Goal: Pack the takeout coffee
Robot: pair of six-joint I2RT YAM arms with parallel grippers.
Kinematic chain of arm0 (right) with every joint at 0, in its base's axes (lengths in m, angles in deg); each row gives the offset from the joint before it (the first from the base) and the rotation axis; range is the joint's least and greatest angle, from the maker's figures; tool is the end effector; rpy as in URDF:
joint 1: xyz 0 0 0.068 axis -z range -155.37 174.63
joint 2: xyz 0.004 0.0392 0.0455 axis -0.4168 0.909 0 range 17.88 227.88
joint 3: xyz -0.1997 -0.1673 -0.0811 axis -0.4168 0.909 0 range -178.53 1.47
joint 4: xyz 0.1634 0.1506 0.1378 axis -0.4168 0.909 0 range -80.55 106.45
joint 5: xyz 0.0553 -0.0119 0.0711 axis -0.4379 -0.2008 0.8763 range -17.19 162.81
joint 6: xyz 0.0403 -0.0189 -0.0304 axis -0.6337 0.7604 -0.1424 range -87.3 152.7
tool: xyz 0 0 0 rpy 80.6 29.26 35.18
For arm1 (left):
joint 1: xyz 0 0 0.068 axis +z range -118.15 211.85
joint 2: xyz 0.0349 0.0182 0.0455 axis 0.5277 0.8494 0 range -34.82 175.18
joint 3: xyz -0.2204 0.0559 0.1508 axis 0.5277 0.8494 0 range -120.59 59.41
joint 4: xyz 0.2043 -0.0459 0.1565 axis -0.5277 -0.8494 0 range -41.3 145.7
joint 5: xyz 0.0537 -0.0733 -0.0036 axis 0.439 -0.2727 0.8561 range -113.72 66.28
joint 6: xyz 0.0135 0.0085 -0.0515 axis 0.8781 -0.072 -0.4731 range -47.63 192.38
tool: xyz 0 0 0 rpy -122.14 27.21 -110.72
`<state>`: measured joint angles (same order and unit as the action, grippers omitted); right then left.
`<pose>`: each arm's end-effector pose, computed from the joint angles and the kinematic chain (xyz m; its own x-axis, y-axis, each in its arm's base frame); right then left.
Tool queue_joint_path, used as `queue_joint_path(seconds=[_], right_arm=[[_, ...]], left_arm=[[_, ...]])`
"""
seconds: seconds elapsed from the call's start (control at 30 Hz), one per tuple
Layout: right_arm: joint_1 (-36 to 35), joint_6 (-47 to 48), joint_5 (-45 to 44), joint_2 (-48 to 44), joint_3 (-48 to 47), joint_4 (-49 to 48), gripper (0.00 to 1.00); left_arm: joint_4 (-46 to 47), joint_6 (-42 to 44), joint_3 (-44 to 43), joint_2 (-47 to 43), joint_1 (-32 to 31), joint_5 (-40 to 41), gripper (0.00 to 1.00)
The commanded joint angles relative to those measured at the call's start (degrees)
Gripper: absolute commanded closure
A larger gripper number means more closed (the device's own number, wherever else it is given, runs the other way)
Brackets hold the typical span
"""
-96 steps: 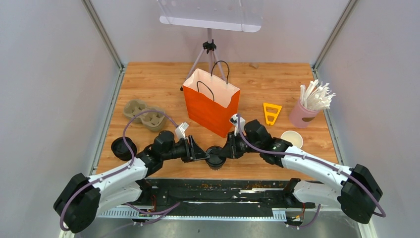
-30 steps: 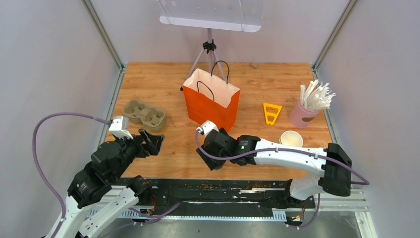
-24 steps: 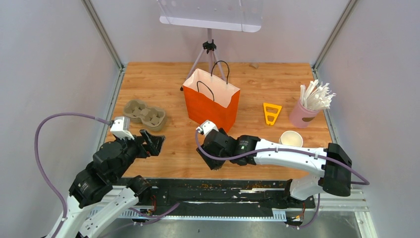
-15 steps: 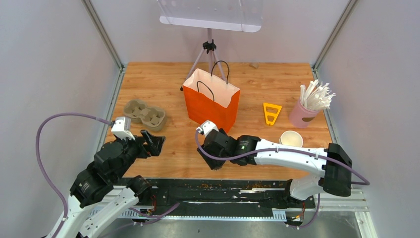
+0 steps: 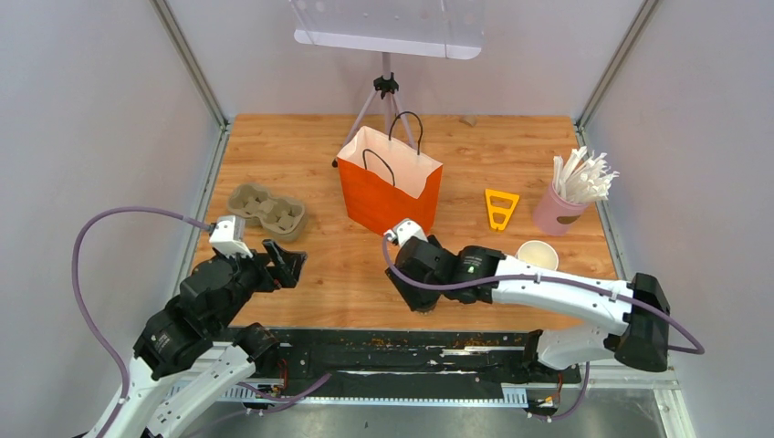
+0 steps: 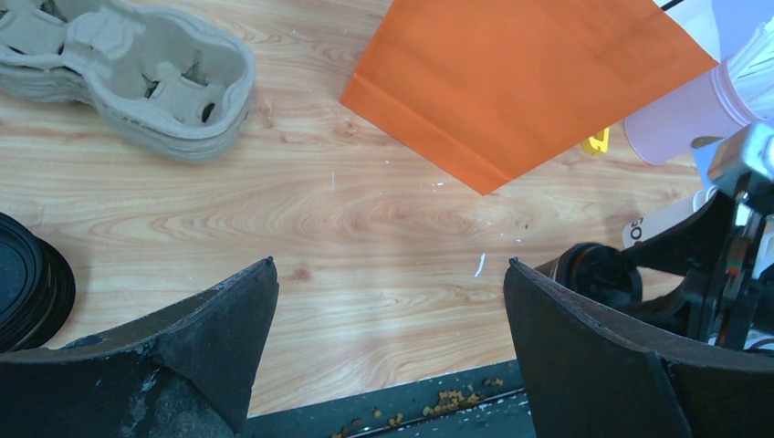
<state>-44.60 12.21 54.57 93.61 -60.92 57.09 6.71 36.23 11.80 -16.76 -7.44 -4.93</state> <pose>0.1023 0.2386 0.2770 -0.5825 -0.5983 -0.5502 -0.6730 0.7346 -0.0864 0.0491 -0.0254 0.3325 -0.4231 -0.3754 -0.8247 0.1424 0.8713 -0.4697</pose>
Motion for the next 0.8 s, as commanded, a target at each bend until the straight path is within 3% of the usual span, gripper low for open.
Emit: queue_joint_path(seconds=[0.0,0.27,0.43,0.77], right_arm=[[4.7,-0.6,-2.7,-4.9,1.9,3.0,0.29],[22.6,7.7,-0.2,-10.2,4.2,-2.7,0.3],[31.9,13.7,1.8,-8.3,3.2,-9.2,0.29],[40.6,17.2,6.2,-1.3,2.2,-18.4,0.3]], left_arm=[[0.6,-1.2,0.2,0.7,0.1,1.0,0.0],[-0.5,-2.0,1.1,3.8,0.1,1.1,0.0],[0.9,-2.6,2.6,5.4,0.1,-0.1,0.0],[2.4,-4.1,4.7,6.7,0.1,-0.9,0.0]])
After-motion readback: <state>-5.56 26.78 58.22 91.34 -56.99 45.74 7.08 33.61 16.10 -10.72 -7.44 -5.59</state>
